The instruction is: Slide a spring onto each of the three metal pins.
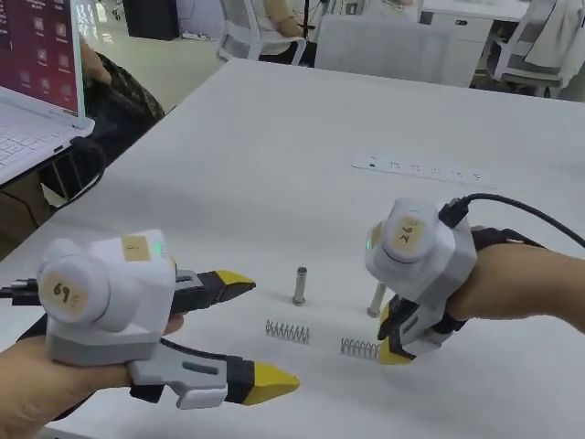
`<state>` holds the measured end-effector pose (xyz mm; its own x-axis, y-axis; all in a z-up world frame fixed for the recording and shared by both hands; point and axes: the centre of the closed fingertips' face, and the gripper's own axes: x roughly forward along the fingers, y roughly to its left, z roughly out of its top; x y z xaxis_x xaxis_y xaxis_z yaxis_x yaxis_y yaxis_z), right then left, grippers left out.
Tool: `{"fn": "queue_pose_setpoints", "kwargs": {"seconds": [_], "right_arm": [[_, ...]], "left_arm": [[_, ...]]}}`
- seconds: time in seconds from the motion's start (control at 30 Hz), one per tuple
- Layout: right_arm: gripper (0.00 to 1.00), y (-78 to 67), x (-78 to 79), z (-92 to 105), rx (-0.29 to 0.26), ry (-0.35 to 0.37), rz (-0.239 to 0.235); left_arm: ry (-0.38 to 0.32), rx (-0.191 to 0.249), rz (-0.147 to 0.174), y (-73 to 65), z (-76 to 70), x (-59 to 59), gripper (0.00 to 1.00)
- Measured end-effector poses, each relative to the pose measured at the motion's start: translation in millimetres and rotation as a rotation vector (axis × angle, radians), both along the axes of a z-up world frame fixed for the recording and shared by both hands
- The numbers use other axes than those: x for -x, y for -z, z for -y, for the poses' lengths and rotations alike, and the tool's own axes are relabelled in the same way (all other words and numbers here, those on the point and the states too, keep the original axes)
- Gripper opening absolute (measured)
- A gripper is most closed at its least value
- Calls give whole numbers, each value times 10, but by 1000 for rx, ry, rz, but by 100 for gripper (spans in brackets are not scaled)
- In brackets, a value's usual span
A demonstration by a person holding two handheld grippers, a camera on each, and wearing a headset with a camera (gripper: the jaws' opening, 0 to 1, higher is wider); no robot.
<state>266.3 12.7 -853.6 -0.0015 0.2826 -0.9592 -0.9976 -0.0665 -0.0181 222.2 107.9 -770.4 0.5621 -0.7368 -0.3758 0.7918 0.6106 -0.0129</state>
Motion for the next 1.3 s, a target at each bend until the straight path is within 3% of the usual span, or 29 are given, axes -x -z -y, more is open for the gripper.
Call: {"fn": "queue_pose_setpoints", "kwargs": {"seconds": [0.57,1.13,1.3], "right_arm": [[8,74,6,31,19,-23,13],[8,-450,158,-64,-33,-45,19],[8,-581,232,-114,-51,-63,23]], "left_arm": [[10,-5,1,1,32,-6,66],[79,-42,12,-38,169,-46,60],[108,-42,25,-102,240,-69,51]]}}
